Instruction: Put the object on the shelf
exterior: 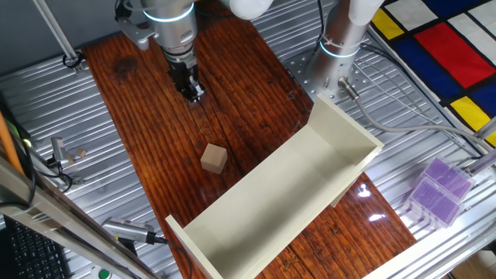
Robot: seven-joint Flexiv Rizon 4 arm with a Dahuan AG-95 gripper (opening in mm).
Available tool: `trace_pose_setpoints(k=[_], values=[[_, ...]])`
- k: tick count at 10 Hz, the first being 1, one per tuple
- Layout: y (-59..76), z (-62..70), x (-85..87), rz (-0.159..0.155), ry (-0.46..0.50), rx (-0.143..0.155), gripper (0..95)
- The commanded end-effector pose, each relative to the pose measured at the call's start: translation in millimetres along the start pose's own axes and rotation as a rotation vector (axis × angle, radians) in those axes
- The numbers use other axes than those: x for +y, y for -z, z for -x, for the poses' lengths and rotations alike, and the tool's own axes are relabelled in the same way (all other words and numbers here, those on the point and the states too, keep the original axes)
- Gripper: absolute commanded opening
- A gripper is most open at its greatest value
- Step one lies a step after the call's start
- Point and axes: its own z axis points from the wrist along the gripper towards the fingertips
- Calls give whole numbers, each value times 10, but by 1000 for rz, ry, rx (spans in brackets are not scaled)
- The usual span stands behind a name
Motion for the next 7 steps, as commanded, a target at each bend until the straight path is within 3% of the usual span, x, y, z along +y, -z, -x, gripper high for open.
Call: trace_pose_setpoints(k=[1,4,7], values=[[-53,52,91,-1,5,11,0],[-258,200,481,10,18,22,0],[-500,246,611,16,47,28,0]])
